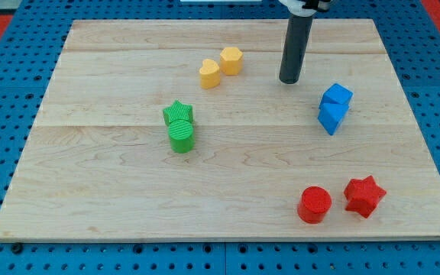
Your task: Slide the blue cube slightly towards the left
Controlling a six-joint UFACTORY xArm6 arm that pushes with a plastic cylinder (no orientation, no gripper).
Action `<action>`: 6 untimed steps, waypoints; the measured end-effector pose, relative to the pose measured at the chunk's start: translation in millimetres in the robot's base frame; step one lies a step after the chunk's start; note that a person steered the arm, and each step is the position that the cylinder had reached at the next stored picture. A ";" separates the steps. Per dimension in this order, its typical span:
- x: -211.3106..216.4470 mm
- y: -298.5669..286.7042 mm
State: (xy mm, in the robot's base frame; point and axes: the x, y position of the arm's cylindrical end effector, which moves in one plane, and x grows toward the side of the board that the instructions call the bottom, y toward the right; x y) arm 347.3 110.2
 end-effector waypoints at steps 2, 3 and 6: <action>0.0 0.8; 0.6 4.5; 17.7 157.9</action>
State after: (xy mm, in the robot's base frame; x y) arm 365.0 268.2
